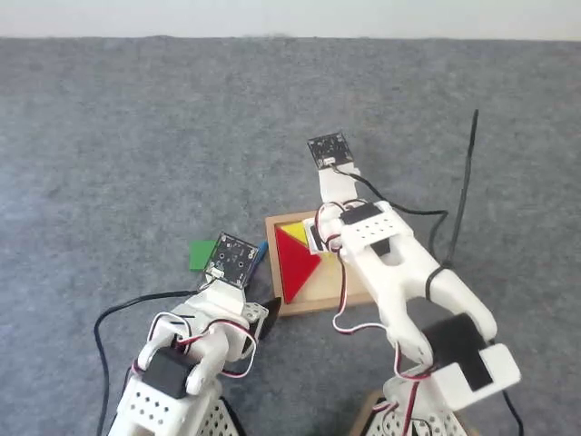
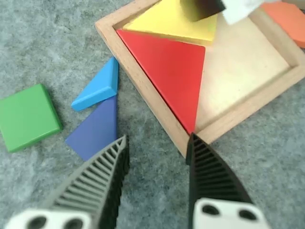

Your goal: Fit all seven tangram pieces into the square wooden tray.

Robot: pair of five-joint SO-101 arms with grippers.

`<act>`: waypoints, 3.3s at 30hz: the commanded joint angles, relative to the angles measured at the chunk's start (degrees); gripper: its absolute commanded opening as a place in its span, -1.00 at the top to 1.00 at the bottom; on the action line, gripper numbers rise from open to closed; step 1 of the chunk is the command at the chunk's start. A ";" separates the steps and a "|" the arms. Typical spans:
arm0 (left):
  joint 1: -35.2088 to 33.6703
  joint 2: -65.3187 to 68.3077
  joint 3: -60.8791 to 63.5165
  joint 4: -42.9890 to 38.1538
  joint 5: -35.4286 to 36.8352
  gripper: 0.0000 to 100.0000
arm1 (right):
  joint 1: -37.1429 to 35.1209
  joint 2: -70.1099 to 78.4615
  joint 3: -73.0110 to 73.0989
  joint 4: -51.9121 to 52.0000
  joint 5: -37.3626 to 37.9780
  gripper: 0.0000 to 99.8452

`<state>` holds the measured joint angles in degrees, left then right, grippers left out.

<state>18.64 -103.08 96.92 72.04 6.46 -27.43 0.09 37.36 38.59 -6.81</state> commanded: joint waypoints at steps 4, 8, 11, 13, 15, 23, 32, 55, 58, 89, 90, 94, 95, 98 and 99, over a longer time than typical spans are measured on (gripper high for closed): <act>0.26 -1.05 -0.48 0.35 -0.18 0.61 | -0.75 -0.84 -4.13 -0.57 0.26 0.57; 0.26 -1.05 -0.48 0.35 -0.18 0.61 | -0.31 -8.66 -2.90 0.31 0.26 0.57; 0.26 -1.05 -0.48 0.35 -0.18 0.61 | -0.84 -14.81 0.70 0.13 0.44 0.57; 0.26 -1.05 -0.48 0.35 -0.18 0.61 | -0.92 -17.27 3.34 -0.92 0.62 0.57; 0.26 -1.05 -0.48 0.35 -0.18 0.61 | -0.22 -18.33 5.63 -1.80 0.62 0.57; 0.26 -1.05 -0.48 0.35 -0.18 0.61 | 4.00 -12.62 8.62 -1.89 0.70 0.57; 0.26 -1.05 -0.48 0.35 -0.18 0.61 | 7.78 0.57 0.18 -1.71 0.70 0.58; 0.26 -1.05 -0.48 0.35 -0.18 0.61 | 17.10 3.03 -7.03 -2.24 0.62 0.91; 0.26 -1.05 -0.48 0.35 -0.18 0.61 | 17.27 3.03 -7.12 -1.98 0.62 0.90; 0.26 -1.05 -0.48 0.35 -0.18 0.61 | 13.14 -13.76 4.92 17.63 40.88 0.36; 0.26 -1.05 -0.48 0.35 -0.18 0.61 | 14.11 -14.02 4.92 18.24 46.42 0.36; 0.26 -1.05 -0.48 0.35 -0.18 0.61 | 18.15 -14.11 4.92 19.74 57.67 0.36; 0.26 -1.05 -0.48 0.35 -0.18 0.61 | 18.77 -13.93 5.19 20.00 58.99 0.36; 0.26 -1.05 -0.48 0.35 -0.18 0.61 | 19.65 -13.93 7.30 20.62 62.95 0.36; 0.26 -1.05 -0.48 0.35 -0.18 0.61 | 19.82 -13.93 7.91 20.53 63.82 0.36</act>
<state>18.64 -103.08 96.92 72.04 6.46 -8.79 -11.25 43.78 58.37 52.00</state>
